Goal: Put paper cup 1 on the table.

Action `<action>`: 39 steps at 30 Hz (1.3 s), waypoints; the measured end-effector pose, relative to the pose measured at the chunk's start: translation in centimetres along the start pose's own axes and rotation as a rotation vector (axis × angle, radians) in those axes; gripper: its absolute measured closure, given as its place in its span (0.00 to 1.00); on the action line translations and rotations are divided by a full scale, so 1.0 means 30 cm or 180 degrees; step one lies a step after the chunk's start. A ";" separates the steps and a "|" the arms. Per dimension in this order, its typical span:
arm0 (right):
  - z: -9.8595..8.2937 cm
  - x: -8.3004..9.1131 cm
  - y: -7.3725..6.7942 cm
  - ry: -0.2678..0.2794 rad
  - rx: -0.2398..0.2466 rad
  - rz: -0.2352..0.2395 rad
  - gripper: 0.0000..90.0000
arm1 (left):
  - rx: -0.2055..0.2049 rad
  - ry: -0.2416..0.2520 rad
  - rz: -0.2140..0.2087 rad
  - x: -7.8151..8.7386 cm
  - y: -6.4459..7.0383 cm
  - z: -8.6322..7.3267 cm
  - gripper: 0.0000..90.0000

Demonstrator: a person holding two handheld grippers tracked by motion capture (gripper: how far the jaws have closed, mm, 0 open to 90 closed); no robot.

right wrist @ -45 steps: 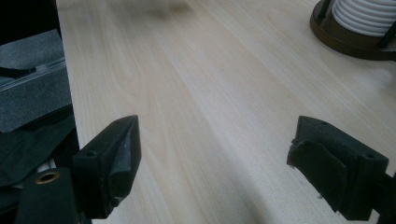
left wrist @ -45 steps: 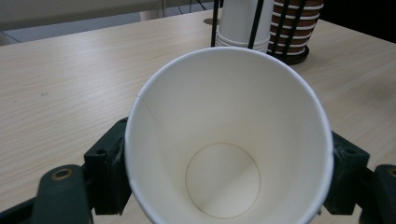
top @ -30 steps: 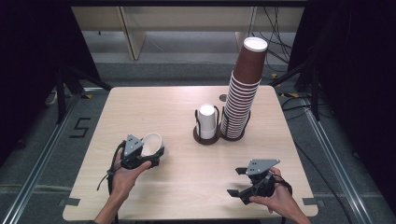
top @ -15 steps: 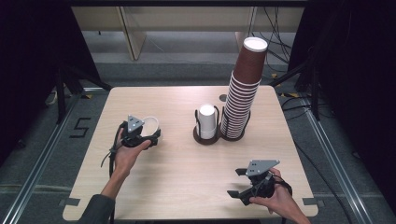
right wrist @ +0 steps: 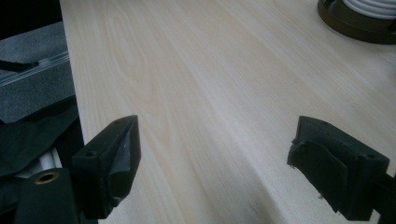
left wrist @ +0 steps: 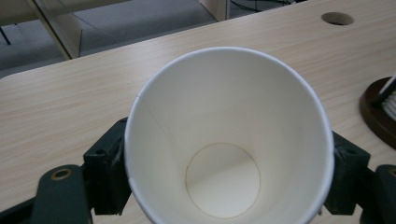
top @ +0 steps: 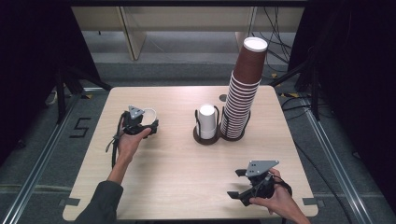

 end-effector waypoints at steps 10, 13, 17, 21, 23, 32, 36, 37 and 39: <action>-0.005 0.001 -0.002 -0.0015 0.0009 0.0022 0.18 | -0.0058 -0.0224 0.0206 -0.052 -0.036 -0.026 0.23; -0.005 0.001 -0.003 -0.0014 0.0009 0.0025 0.18 | -0.0098 -0.0263 0.0204 -0.057 -0.041 -0.033 0.23; -0.007 0.002 -0.007 -0.0024 -0.0037 0.0047 0.18 | -0.0118 -0.0316 0.0151 -0.065 -0.037 -0.044 0.21; -0.004 -0.001 -0.001 0.0009 0.0072 0.0032 0.18 | -0.0084 -0.0273 0.0144 -0.074 -0.034 -0.048 0.16; -0.006 0.000 -0.008 -0.0018 -0.0003 0.0062 0.18 | -0.0064 -0.0240 0.0131 -0.075 -0.033 -0.049 0.16; -0.007 0.001 -0.012 -0.0032 -0.0026 0.0058 0.18 | 0.0070 -0.0161 0.0045 -0.061 -0.031 -0.069 0.16; -0.006 -0.001 -0.010 -0.0023 0.0029 0.0058 0.18 | 0.0093 -0.0190 0.0009 -0.053 -0.036 -0.087 0.16; -0.006 -0.001 -0.011 -0.0025 0.0031 0.0060 0.18 | 0.0088 -0.0178 0.0019 -0.049 -0.039 -0.091 0.16; -0.006 -0.002 -0.010 -0.0027 0.0032 0.0055 0.18 | 0.0131 -0.0167 0.0006 -0.042 -0.041 -0.100 0.16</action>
Point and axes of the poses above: each handheld gripper's, and its own axes: x roughly backward along the jaws, z roughly out of its top, y roughly to its right, the point moved 6 cm from there along -x, roughly forward along the jaws
